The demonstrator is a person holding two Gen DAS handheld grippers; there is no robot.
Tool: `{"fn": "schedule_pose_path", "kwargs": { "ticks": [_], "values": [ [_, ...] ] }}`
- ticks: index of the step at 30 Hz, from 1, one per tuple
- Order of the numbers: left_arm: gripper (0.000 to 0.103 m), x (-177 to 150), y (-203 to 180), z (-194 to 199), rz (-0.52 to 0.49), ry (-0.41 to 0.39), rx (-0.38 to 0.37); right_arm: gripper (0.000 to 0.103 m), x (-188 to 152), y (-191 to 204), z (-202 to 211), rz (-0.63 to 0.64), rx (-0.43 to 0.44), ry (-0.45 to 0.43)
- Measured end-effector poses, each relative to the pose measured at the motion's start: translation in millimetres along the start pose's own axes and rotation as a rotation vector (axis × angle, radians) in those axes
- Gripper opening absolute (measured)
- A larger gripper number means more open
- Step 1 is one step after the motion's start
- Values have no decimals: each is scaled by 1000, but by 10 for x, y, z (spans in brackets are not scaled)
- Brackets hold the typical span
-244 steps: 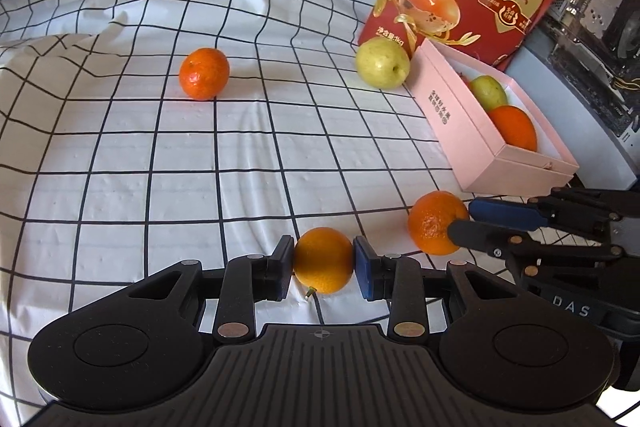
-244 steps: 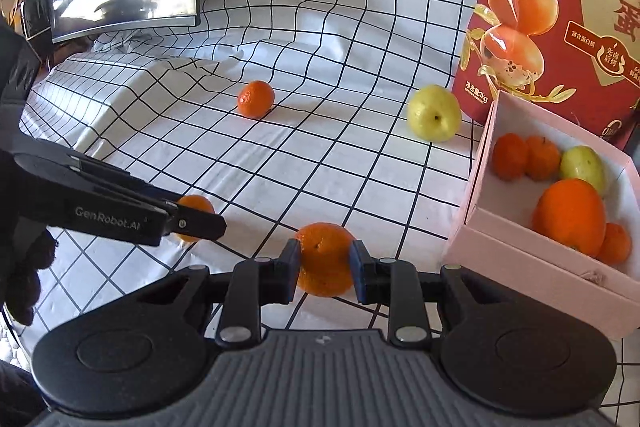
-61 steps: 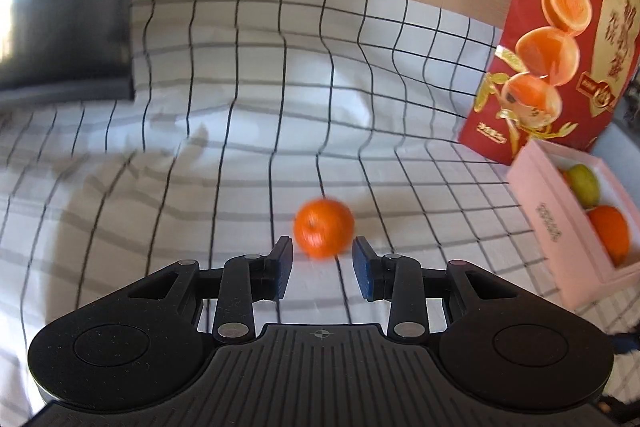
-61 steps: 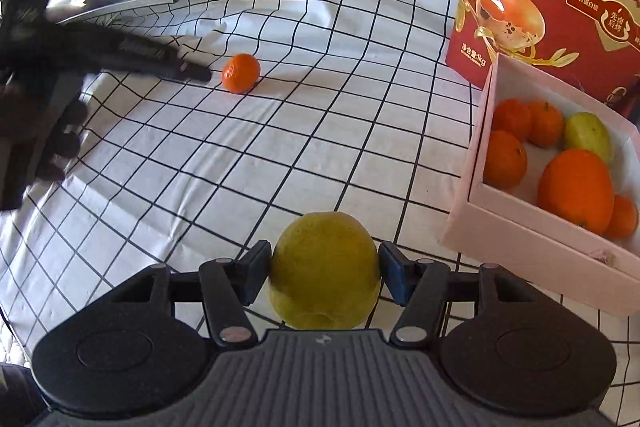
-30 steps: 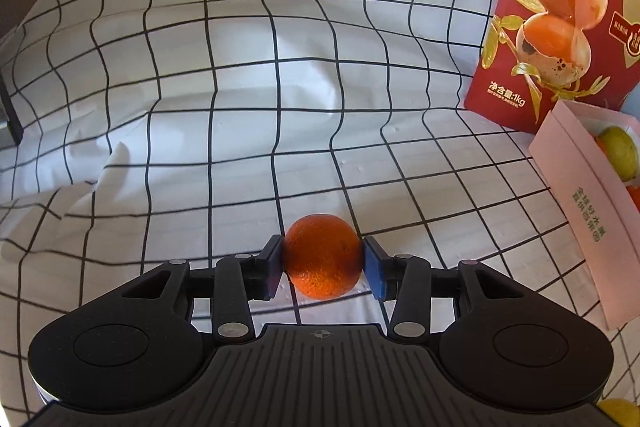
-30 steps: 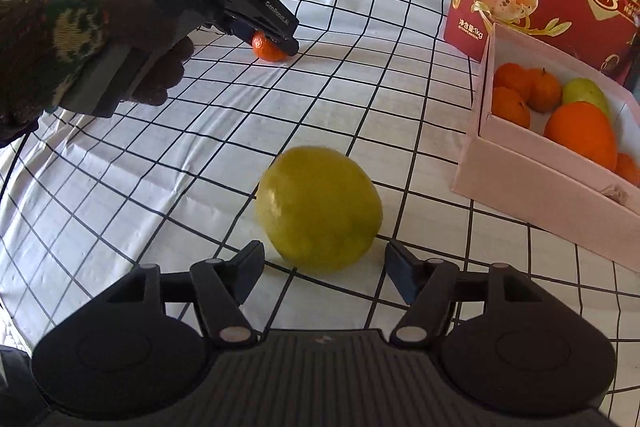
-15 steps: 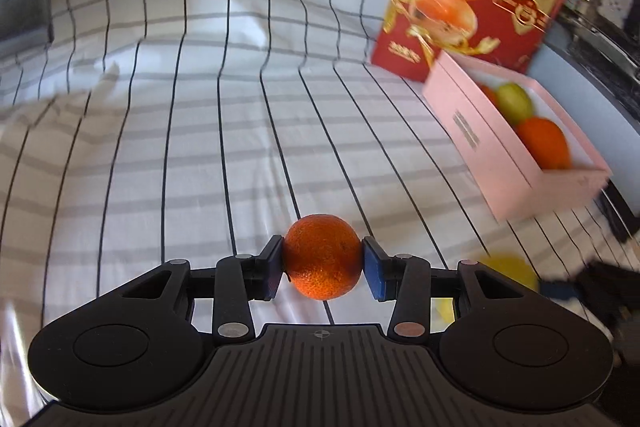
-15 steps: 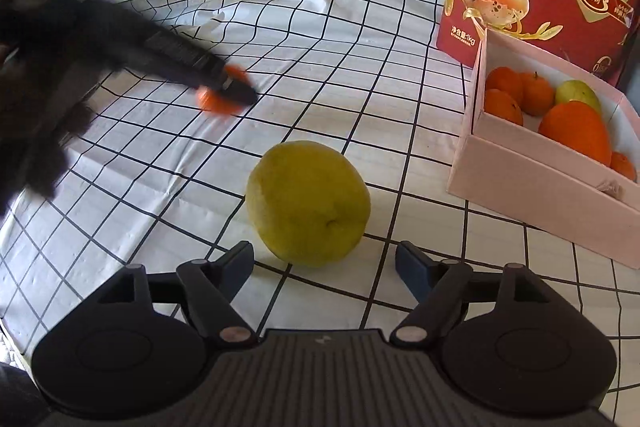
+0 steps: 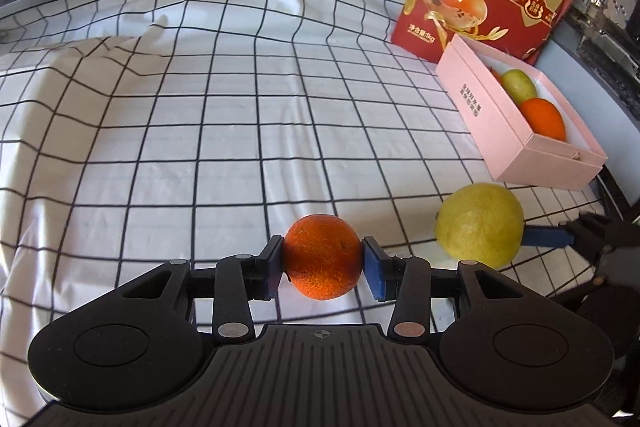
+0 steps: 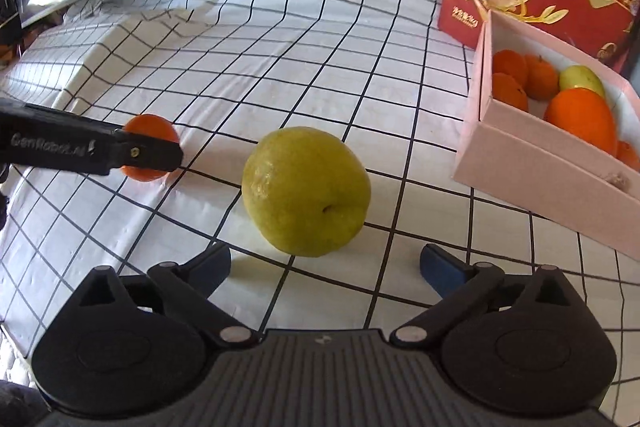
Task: Organize fruits
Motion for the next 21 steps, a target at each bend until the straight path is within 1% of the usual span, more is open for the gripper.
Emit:
{"fn": "schedule_pose_path", "kwargs": {
  "ticks": [2, 4, 6, 8, 13, 18, 19, 21],
  "values": [
    [47, -21, -14, 15, -3, 3, 12, 89, 50, -25, 43, -12, 33, 2],
    [47, -42, -28, 15, 0, 11, 14, 89, 94, -60, 135, -39, 55, -32],
    [47, -66, -39, 13, -2, 17, 12, 89, 136, -90, 217, -45, 45, -70],
    [47, -78, -58, 19, -9, 17, 15, 89, 165, -120, 259, -36, 23, -89],
    [47, -89, -93, 22, -15, 19, 10, 89, 181, -197, 306, -55, 25, -95],
    [47, -91, -135, 11, -20, 21, -4, 89, 227, -221, 451, -123, 93, -144],
    [47, -91, -149, 7, -24, 22, -9, 89, 252, -232, 454, -141, 87, -153],
    [47, -98, -185, 4, -29, 25, -20, 88, 301, -263, 406, -162, 41, -155]
  ]
}}
Point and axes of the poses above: each gripper's, at about its wrist camera, not at the fingertips, and z roughly against the way its jaws point, y to its left, x to its top, the point moved 4 cm from there along -z, roughly the way its jaws point, and after that the axes turned 4 degrees about -z, right-handed, at the moved point
